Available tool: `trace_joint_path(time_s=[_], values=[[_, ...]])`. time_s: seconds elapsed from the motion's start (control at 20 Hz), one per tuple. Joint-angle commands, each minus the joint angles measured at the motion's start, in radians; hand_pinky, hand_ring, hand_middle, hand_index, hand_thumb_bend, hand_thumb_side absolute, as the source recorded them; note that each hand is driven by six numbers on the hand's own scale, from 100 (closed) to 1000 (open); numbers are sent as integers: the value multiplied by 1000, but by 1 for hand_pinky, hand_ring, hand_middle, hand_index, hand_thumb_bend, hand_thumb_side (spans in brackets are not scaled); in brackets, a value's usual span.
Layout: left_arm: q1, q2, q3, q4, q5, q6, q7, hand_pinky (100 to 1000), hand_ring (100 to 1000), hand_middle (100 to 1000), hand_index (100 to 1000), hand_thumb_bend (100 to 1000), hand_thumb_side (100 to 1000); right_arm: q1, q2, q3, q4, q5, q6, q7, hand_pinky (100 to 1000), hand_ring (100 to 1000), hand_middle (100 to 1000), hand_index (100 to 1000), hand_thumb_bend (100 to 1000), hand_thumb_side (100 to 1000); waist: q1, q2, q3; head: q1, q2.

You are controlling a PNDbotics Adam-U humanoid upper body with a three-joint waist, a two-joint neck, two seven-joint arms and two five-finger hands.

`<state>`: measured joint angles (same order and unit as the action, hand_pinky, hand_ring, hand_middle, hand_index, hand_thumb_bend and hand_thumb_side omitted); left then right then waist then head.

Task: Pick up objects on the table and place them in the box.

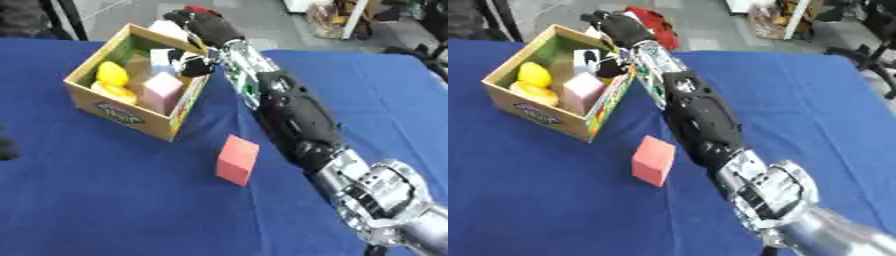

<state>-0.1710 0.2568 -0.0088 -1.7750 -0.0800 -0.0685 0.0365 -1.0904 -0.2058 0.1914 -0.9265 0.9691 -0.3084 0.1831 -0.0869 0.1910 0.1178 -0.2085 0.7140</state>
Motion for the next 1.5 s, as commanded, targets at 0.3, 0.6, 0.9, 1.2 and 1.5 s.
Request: trace_joint_path(time_s=[0.3, 0.6, 0.9, 1.2, 1.5], values=[[9, 28, 20, -6, -12, -1, 18, 683, 568, 569, 769, 100, 713, 166, -277, 128, -464, -540, -100, 320, 824, 830, 904, 1000, 100, 440, 1, -33, -53, 46, 15], [16, 31, 21, -3, -15, -1, 18, 684, 569, 570, 769, 100, 714, 287, -398, 208, -671, -561, -204, 554, 886, 957, 1000, 1000, 100, 144, -2, -40, -66, 52, 24], [28, 32, 20, 0, -15, -1, 17, 684, 570, 571, 769, 100, 718, 318, -443, 280, -730, -469, -316, 693, 928, 1000, 1000, 1000, 222, 100, -9, -52, -74, 46, 39], [33, 30, 20, 0, -15, -1, 15, 684, 570, 571, 769, 100, 721, 304, -421, 335, -721, -296, -447, 673, 940, 1000, 1000, 1000, 365, 100, -13, -56, -69, 42, 41], [29, 28, 17, -1, -13, -2, 13, 684, 571, 571, 769, 100, 720, 287, -354, 373, -637, -132, -547, 597, 936, 1000, 1000, 1000, 391, 100, -13, -53, -59, 39, 37]])
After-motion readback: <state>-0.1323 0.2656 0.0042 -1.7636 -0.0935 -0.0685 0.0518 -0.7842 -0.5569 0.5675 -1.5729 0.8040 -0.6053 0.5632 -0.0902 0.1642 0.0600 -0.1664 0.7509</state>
